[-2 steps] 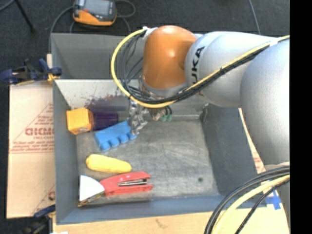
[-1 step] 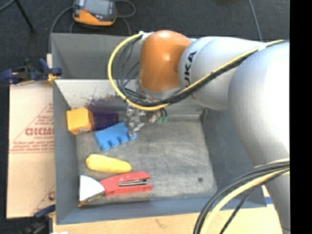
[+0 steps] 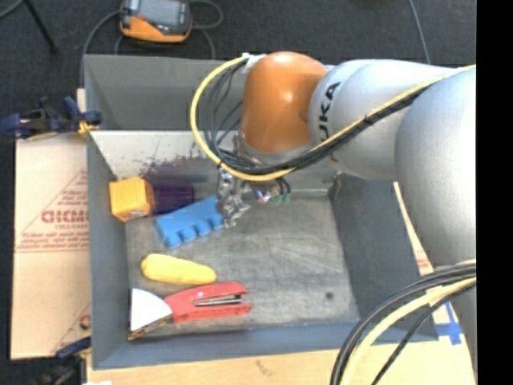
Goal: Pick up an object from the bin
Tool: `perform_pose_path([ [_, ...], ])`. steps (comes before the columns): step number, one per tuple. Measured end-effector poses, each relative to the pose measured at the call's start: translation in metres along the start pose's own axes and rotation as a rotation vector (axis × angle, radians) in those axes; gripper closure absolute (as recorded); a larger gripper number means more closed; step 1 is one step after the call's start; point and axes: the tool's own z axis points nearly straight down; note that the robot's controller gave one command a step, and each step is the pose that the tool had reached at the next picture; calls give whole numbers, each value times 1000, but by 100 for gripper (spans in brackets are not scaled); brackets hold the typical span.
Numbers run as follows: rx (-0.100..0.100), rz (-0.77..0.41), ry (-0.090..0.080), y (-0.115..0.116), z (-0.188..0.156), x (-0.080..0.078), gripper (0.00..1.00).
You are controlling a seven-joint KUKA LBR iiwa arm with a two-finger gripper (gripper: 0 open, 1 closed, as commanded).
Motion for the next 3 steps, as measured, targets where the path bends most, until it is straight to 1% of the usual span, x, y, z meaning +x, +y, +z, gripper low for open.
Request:
perform_pose_path([
  [1,1,-21,-4,-17,-14,11,100],
  [2,1,-36,-4,-39,-20,16,100],
  [3,-1,-26,-2,-32,-9,37,0],
])
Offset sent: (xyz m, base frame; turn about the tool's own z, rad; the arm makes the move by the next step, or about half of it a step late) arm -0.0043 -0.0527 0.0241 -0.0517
